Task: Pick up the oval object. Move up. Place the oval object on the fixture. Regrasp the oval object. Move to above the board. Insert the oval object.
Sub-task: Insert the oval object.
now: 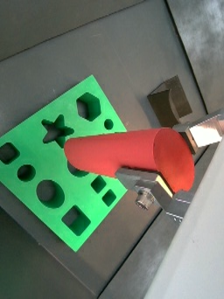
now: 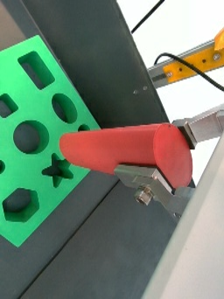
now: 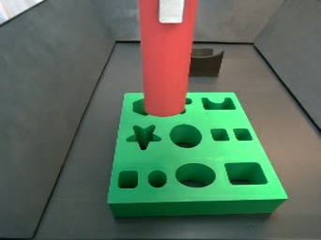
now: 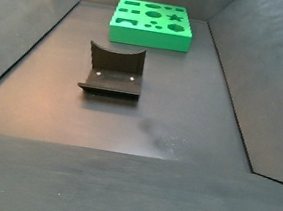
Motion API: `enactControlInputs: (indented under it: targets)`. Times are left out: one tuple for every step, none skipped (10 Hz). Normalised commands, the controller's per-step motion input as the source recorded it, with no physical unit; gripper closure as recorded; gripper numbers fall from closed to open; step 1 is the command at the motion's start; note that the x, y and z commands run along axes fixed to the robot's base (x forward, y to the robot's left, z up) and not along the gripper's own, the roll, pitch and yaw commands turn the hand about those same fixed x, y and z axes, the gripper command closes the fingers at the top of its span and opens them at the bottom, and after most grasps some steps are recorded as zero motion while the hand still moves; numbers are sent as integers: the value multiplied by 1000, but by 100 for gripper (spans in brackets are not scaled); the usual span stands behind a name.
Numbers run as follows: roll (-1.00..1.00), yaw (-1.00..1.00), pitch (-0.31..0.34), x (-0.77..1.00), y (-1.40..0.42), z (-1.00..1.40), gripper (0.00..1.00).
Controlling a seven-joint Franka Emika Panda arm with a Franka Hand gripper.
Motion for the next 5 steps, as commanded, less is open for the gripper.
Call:
enactControlInputs:
  targets:
    - [9,-3,-7,0,-63,-183,100]
    - [93,-34,-23,186,-134,-134,100]
    - [134,0,0,283,-174,-71,100]
    - [54,0,0,0,-174,0,100]
    - [217,0,0,91,-309,-43,100]
